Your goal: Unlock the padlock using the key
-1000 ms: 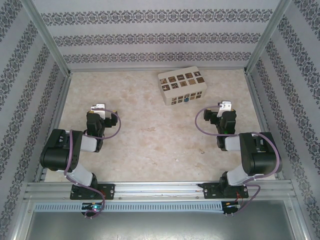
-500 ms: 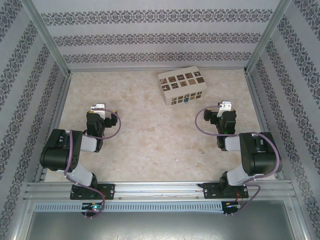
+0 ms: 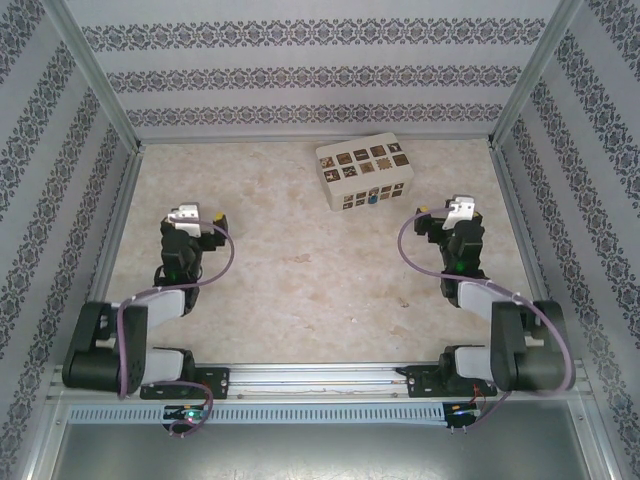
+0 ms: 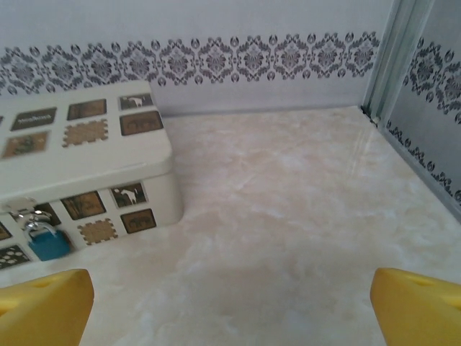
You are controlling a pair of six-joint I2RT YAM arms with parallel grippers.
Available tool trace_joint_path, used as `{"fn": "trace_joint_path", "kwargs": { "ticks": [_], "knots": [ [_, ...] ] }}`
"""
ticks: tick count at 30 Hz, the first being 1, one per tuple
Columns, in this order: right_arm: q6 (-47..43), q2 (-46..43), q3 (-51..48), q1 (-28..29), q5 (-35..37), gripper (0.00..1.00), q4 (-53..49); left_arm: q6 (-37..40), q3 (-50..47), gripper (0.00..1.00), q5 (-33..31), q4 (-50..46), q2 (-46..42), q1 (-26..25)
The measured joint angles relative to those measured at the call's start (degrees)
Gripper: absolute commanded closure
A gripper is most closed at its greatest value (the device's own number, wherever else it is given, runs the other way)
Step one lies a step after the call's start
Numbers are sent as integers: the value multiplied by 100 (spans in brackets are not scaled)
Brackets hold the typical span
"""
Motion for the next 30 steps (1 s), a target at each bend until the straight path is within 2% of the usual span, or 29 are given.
{"fn": "trace_joint_path", "kwargs": {
  "ticks": [5,10,14,19,30],
  "knots": [
    [111,-555,501,-39,-166,1,-1250,-636,688,1,-66,-1259,-798,0],
    [573,-608,1364,-299,-763,2,-2457,-1637,1550,1,313,-2415,-793,37],
    [1084,-404,2050,-511,-1480,2,-3126,-2406,2041,0,850,-3045,-407,35],
    [1888,195,2739,-673,-2199,2,-3394,-3104,2616,0,1471,-3617,337,-74],
    [3438,2168,3936,-785,-2962,2,-3276,-3880,3779,0,2057,-3814,1915,-1099]
  ]
}}
